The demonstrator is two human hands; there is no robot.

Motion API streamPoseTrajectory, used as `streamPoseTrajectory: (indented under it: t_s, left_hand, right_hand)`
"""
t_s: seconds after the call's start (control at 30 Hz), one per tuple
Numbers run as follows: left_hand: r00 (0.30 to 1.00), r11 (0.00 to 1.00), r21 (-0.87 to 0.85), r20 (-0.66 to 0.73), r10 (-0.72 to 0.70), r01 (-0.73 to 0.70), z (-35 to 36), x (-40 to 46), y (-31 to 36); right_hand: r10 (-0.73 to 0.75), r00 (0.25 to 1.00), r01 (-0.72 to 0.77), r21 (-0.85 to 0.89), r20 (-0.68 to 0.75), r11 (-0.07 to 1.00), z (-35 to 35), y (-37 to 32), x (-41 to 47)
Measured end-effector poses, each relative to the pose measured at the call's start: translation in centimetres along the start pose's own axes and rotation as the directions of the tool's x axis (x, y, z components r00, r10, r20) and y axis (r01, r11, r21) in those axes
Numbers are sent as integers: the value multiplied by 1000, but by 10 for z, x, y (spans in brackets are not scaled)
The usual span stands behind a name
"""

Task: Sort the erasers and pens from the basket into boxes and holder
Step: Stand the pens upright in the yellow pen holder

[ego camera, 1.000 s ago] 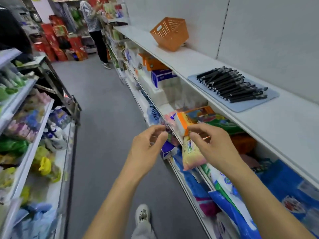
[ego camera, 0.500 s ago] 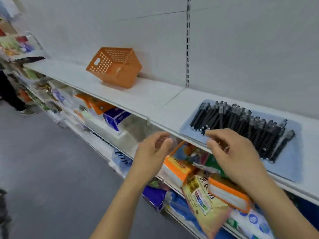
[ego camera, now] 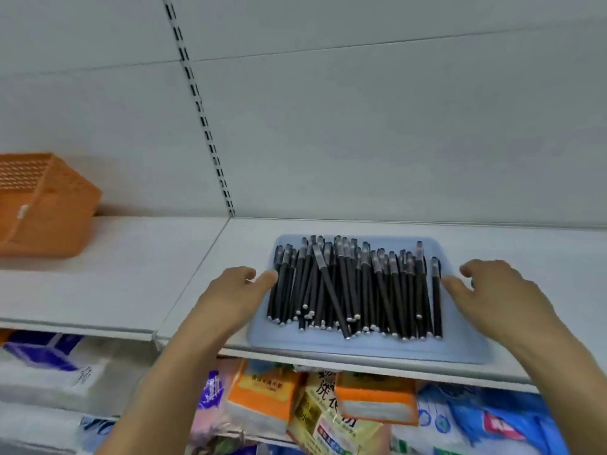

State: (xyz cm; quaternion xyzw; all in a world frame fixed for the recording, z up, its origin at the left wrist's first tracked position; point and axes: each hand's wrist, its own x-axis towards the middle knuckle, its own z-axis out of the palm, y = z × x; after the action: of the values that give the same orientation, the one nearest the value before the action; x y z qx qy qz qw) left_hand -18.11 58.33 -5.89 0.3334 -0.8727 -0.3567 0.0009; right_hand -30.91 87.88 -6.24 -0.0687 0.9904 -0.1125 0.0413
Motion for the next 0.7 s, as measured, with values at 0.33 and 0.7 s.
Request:
streamPoseTrajectory:
  t_s: [0.33,0.7]
  left_hand:
    - [957,948,-301,289,-11,102,-8,28,7]
    - [957,933,-308,156,245,-188,-1,30,1]
  right_hand:
    - [191,982,-176,403,4,898,14,-21,-10]
    - [352,928,-222,579,-120,784,29,-36,-52]
